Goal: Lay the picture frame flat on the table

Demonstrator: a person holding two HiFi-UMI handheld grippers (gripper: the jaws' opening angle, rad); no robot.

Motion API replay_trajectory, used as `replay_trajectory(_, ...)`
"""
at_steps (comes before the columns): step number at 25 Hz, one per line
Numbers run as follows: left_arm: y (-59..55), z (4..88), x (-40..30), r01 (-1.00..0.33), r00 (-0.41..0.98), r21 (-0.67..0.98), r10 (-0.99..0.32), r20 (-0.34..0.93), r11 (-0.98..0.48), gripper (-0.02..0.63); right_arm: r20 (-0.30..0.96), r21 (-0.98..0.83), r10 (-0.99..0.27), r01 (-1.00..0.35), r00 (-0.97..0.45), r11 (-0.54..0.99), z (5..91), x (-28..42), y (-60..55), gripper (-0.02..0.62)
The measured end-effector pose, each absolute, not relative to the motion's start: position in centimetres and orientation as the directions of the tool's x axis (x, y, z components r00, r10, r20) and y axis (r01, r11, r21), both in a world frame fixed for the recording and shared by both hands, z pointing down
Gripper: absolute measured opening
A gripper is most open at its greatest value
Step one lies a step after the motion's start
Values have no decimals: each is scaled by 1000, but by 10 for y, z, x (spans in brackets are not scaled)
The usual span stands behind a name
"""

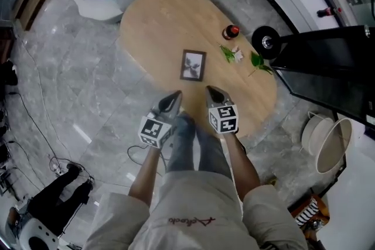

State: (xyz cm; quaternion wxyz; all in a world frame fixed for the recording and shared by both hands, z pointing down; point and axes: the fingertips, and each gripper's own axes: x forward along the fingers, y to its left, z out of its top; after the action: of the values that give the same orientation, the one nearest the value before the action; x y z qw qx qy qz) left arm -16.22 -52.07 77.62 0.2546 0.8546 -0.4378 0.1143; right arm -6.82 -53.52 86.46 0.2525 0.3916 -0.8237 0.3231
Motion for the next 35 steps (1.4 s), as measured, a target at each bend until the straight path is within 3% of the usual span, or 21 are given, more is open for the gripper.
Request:
replay_trajectory(25,-519,594,-126,-759,650,210,-696,307,-616,0,443,-211,-717,-839,-539,501,610,-27,-521,3)
replay_trajectory(35,-524,536,-111,-746,665,159,-707,240,-647,0,379,-163,-772,-858,-511,488,554,1,-514,3)
